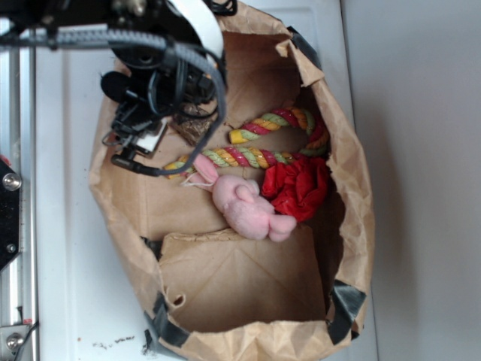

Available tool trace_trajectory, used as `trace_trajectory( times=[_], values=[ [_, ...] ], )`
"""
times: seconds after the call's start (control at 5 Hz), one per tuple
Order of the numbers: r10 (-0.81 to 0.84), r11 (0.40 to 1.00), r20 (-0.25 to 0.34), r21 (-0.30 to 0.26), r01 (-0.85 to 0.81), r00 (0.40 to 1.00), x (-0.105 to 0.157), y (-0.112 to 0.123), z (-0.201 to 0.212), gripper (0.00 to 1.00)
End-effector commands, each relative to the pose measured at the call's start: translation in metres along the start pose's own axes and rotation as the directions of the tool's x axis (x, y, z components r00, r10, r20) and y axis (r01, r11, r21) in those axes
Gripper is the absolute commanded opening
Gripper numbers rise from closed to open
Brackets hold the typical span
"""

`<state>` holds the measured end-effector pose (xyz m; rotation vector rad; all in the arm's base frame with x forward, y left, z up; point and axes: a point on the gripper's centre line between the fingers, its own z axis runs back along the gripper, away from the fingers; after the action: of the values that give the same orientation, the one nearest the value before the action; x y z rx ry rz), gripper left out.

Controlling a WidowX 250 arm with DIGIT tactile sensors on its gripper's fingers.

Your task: Grab the rock.

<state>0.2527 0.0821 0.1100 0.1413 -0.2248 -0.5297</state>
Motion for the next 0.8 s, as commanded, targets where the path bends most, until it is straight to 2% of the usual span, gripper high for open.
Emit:
trace_trajectory(
  times=[0.0, 0.2, 0.4, 0.6],
  values=[
    [-0.087, 0.995, 0.044, 0.049, 0.084, 0.995, 0.010, -0.022, 0.002, 1.00],
    [-0.093, 0.995, 0.043, 0.045, 0.091, 0.995, 0.012, -0.024, 0.001, 1.00],
    [-0.060, 0.998, 0.014, 0.019, 0.060, 0.998, 0.019, -0.015, -0.007, 1.00],
    [-0.029, 0.999, 0.008, 0.040, 0.028, 1.000, 0.024, -0.002, -0.014, 1.00]
  ],
)
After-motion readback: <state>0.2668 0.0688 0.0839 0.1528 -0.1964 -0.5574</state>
